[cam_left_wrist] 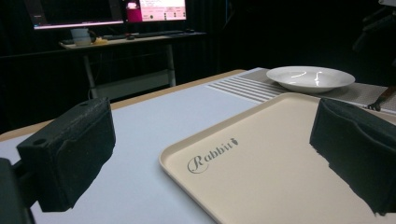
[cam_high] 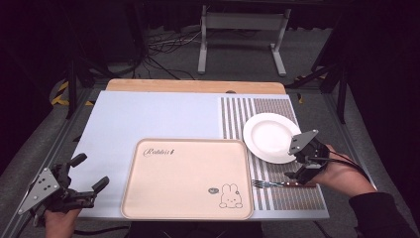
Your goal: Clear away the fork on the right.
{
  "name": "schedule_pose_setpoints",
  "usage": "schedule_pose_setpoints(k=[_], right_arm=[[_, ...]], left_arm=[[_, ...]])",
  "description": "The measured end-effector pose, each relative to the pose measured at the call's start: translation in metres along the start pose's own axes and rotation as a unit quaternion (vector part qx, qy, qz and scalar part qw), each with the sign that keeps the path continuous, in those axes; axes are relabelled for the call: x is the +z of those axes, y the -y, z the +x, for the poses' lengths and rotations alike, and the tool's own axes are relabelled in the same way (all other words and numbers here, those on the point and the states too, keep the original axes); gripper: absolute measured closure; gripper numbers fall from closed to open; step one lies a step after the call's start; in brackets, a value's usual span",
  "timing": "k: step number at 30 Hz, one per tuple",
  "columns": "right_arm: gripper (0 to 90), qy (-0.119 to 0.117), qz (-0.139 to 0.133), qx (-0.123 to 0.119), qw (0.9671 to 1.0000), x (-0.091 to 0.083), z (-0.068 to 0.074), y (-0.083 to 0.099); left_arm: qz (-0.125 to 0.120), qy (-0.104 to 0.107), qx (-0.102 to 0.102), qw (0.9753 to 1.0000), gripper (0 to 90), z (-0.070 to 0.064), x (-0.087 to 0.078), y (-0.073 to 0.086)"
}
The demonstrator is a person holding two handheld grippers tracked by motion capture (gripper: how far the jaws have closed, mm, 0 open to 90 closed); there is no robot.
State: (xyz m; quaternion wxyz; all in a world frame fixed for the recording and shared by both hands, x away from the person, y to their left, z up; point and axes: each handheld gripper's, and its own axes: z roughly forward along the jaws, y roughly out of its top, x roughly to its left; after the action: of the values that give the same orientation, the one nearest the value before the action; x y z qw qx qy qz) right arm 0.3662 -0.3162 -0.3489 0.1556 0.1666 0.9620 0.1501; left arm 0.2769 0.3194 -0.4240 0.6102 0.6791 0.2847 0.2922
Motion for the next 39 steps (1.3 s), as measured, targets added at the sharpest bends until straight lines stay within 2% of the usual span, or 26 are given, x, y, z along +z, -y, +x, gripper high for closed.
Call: schedule_pose_setpoints(k=[11,20,28,29,34,39], right_arm=[[9.3,-0.011,0.043,-0.036,0.9984,0.008,0.003,-0.004],[10.1,-0.036,0.081,-0.050,0.9948,0.020,0.008,-0.001],[12.3,-0.059,0.097,-0.055,0.9920,0.029,0.013,0.001],[14.5,-0.071,0.105,-0.058,0.9903,0.033,0.015,0.002],[19.2,-0.081,0.113,-0.066,0.9881,0.040,0.016,0.004],[30.3,-0.091,0.117,-0.079,0.9857,0.047,0.018,0.005]], left_arm=[[0.000,0.000,0.000,1.0000,0.8,0.000,0.000,0.000],[0.002,0.003,-0.004,1.0000,0.9,0.002,0.001,0.002],[0.002,0.002,-0.005,1.0000,0.9,0.001,0.001,0.001],[0.002,0.002,-0.005,1.0000,0.9,0.001,0.001,0.001],[0.001,0.001,-0.005,1.0000,0.9,0.002,0.000,0.001],[0.002,0.001,-0.003,1.0000,0.9,0.002,0.000,0.001]])
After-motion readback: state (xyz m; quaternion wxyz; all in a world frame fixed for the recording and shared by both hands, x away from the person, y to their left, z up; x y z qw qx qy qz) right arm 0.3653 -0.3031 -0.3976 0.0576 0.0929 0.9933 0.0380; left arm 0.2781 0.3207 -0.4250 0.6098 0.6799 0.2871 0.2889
